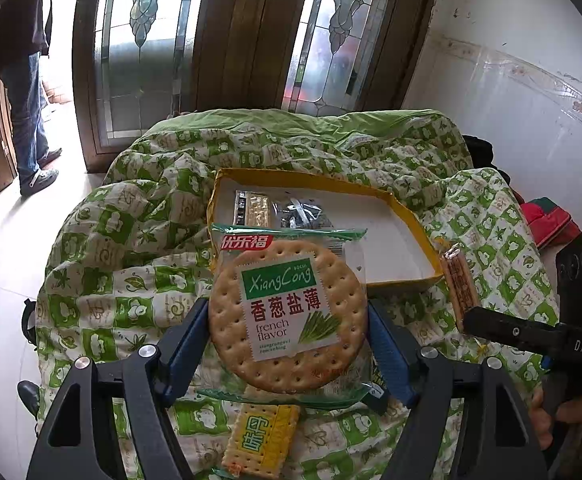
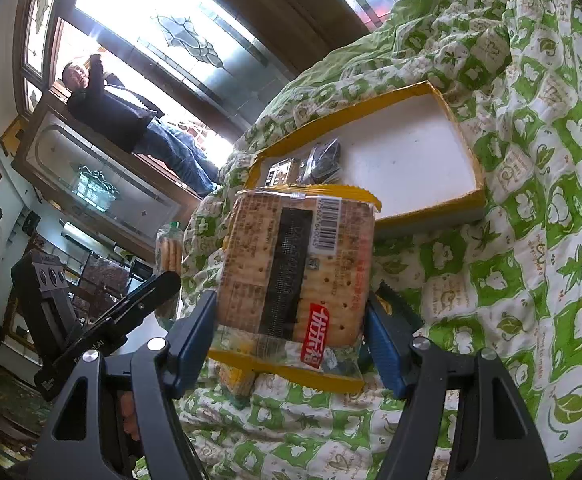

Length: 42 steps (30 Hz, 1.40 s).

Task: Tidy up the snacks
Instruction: 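Hold the soda cracker pack in the right tool while the left tool holds the round XiangCong pack, then carry the soda cracker pack with the right tool while the left tool carries the XiangCong pack over the tray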

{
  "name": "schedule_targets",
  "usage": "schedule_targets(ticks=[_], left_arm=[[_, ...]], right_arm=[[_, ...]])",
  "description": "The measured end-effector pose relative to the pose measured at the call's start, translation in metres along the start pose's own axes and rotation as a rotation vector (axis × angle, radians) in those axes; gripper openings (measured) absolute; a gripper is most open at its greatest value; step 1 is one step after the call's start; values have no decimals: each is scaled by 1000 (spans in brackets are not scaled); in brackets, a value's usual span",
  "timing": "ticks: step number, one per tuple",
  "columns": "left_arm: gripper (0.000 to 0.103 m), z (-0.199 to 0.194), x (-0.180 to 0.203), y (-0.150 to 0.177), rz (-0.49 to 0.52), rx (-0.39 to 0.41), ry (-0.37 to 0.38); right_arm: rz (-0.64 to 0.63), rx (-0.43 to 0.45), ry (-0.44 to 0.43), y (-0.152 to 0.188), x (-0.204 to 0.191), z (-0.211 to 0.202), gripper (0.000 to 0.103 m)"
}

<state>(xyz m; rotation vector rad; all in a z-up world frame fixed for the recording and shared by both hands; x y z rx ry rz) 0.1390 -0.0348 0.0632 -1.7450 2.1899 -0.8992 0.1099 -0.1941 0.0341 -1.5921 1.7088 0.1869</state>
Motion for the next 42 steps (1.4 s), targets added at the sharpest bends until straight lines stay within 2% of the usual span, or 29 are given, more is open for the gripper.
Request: schedule_targets(ticks=[22,42], left_arm=[[79,3,5,-18,20,7,-6],[79,15,19,-24,38,-5,6]], right_arm=[[-12,39,36,-22,7,-18,70],[0,45,47,-26,12,-20,70]])
Point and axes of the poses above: each gripper's, at about its wrist camera, not at the fingertips, and z roughly the way its jaws point, x to its right, y to its underside, the point moved 10 cm from there along z, roughly the way its jaws point, and after that the axes turned 10 degrees about -x, right-handed, at the moved point
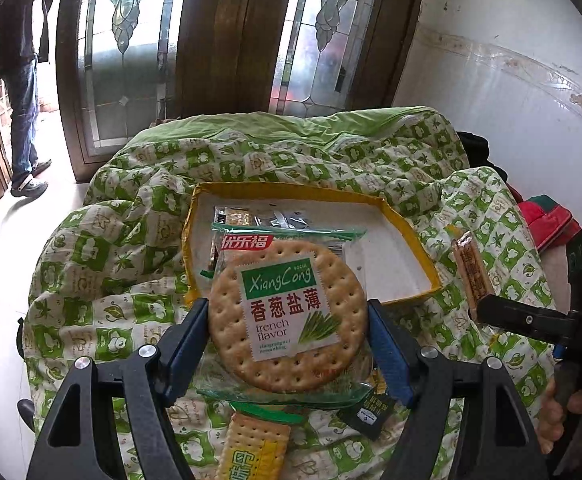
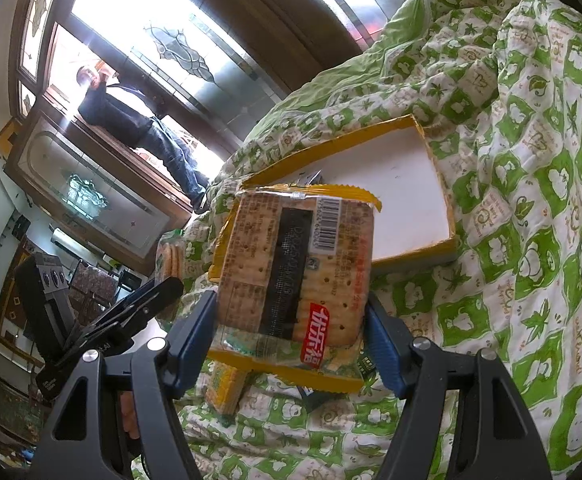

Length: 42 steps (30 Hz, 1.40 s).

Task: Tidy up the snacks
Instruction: 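Carry the soda cracker pack with the right tool while the left tool carries the XiangCong pack over the tray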

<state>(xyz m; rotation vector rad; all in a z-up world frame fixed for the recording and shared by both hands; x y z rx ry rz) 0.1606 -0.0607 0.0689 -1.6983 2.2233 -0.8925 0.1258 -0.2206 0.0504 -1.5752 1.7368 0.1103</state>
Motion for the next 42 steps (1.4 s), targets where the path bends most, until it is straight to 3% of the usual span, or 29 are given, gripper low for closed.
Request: schedule_targets(ticks=[17,33,42], left_arm=[[79,18,8,-5,15,-25,29],[79,34,4,-9,-17,-52,72],[79,40,-10,-31,-39,-47,83]], right_arm=[[12,0,24,-5,7,0,70],[3,-10,107,-25,23,-2,70],[-16,-41,129,-46,26,11,70]])
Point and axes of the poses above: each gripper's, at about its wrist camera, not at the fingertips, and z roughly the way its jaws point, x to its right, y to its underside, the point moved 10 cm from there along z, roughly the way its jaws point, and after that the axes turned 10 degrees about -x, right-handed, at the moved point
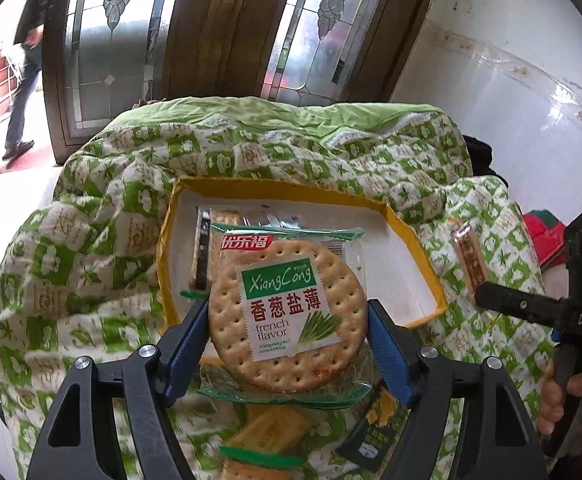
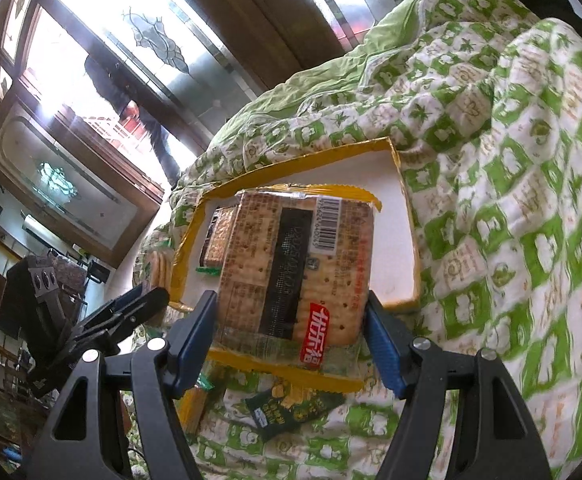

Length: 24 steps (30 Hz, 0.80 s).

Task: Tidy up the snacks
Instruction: 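Carry the soda cracker pack with the right tool while the left tool carries the XiangCong pack over the tray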

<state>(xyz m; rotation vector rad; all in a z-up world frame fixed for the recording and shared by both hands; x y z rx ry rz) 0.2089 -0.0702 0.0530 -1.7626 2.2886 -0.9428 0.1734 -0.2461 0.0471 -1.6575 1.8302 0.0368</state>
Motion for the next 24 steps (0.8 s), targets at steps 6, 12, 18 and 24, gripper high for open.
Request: schedule_targets(ticks=[6,12,18,24], left_arm=[[79,2,-22,-28,-52,3,17],[79,21,-25,-29,-60,-25,18],[79,45,-23,-15,-42,-66,3],[79,57,-27,-9,-14,-85,-42]], right_arm=[[-14,-8,22,-25,-2,14,70],[-43,-38,32,-36,-16,43,70],[-99,-95,85,-29,-24,81,70],[-128,-128,151,-29,-20,106,70]])
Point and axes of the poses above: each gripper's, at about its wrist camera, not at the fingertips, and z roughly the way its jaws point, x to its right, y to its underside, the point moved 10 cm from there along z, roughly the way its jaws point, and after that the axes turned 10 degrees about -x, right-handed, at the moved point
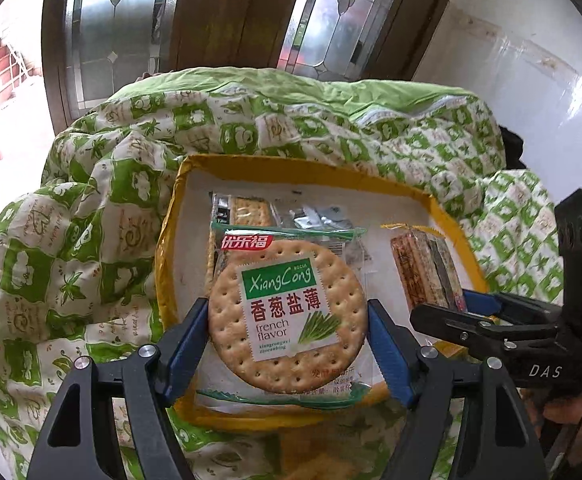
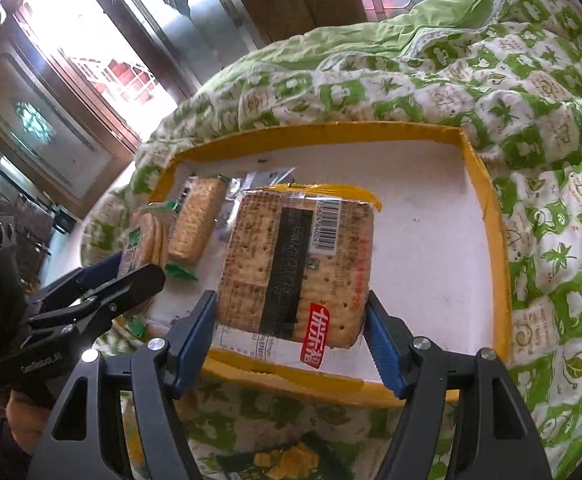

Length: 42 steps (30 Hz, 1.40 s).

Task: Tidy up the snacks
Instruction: 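Carry the soda cracker pack with the right tool while the left tool carries the XiangCong pack over the tray, then lower both packs into the tray and open both tools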

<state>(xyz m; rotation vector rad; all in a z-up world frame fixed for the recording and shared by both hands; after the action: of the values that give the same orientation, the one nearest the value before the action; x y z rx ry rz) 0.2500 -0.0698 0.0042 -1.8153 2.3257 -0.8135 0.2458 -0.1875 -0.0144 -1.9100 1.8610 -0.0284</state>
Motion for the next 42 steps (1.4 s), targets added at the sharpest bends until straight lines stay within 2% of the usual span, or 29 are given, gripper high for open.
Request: schedule_targets(ticks=[12,18,21,23,27,31,33,37,42], left_arm=[[79,10,-3,3,62,-3,-73],[79,14,-1,4,88,-10,-99],[79,15,0,4,91,-12,-103],[79,15,2,4,93,-9,-98],[79,14,13,2,111,-7,-89],[79,11,32,-3,133,-4,-50],[79,13,42,-7,136,-10,-27],[79,21,51,-16,115,-27,-1],[79,25,61,-34,99,-23,20]], right_arm=[[-53,-55,50,8,-4,27,70],[-89,-63,111,8,-2,29,70],[-90,-59,182,7,7,28,70],[-80,-52,214,4,14,24,70],[-37,-39,220,-2,31,15,70],[33,-27,152,-14,49,7,70],[40,-23,154,-20,56,2,70],[60,-58,154,-18,70,6,69],[32,-84,157,-9,67,9,69]])
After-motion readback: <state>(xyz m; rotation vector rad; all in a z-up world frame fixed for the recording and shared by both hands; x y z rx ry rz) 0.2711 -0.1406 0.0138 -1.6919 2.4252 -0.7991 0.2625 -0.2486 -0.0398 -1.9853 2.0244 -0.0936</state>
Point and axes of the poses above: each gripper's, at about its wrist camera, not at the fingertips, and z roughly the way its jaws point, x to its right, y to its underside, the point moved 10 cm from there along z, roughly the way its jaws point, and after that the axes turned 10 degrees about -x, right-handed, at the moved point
